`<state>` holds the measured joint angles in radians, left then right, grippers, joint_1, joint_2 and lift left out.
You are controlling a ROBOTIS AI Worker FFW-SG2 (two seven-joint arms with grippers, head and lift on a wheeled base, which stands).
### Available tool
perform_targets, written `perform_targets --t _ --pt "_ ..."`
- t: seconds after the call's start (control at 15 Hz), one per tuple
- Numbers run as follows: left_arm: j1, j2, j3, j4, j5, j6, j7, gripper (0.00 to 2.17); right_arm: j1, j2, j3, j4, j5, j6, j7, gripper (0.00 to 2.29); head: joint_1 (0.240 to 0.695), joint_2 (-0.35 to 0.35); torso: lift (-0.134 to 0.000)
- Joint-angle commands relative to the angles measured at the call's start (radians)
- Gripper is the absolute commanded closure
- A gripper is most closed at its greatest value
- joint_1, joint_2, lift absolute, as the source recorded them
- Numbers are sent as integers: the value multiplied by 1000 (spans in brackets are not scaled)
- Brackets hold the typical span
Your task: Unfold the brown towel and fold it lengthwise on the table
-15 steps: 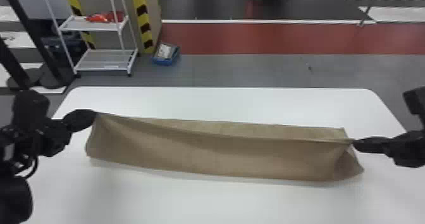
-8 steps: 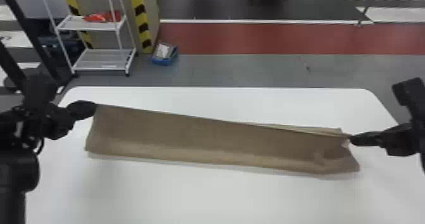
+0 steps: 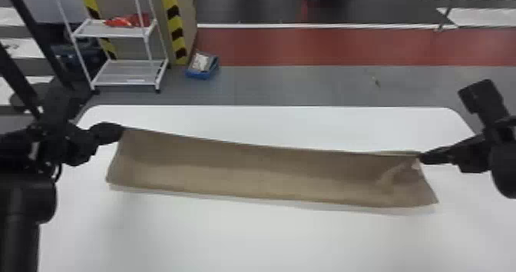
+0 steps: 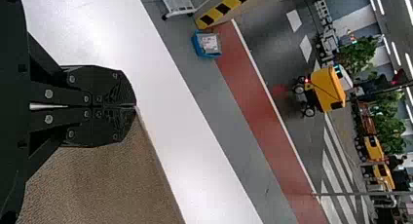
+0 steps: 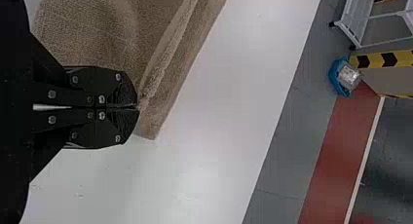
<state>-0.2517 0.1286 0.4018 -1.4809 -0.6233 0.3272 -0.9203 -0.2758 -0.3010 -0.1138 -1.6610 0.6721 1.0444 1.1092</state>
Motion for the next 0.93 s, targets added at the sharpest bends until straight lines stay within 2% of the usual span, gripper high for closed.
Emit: perform_targets --t 0.0,0.13,0.2,0.27,0.33,0.4,0.6,0.73,0.87 --pt "0 2 0 7 -4 0 1 1386 -17 -3 6 7 7 -5 0 1538 695 6 -117" --pt "-1 3 -1 21 -7 3 14 1382 -28 -9 22 17 43 -5 1 1517 695 7 -117" --pt "0 6 -1 24 -7 3 15 1376 -31 -12 43 26 64 -5 -2 1281 695 7 -117" --pt "8 5 -1 22 -3 0 32 984 -33 -9 60 27 69 4 -34 637 695 6 -117" --pt "20 5 -5 19 7 0 64 218 -33 -1 65 27 67 13 -81 53 695 5 -117" --pt "26 2 -6 16 8 0 70 -2 -33 3 71 27 67 23 -112 -2 695 5 -117" --pt "58 0 0 -1 50 -6 127 22 -29 17 66 26 57 47 -209 39 695 1 -117" --pt "80 -1 15 -32 82 -9 150 29 -19 20 55 -3 37 78 -238 43 695 -2 -117" --pt "111 -6 49 -76 162 -9 185 29 38 45 0 -100 -39 109 -296 43 695 -2 -117"
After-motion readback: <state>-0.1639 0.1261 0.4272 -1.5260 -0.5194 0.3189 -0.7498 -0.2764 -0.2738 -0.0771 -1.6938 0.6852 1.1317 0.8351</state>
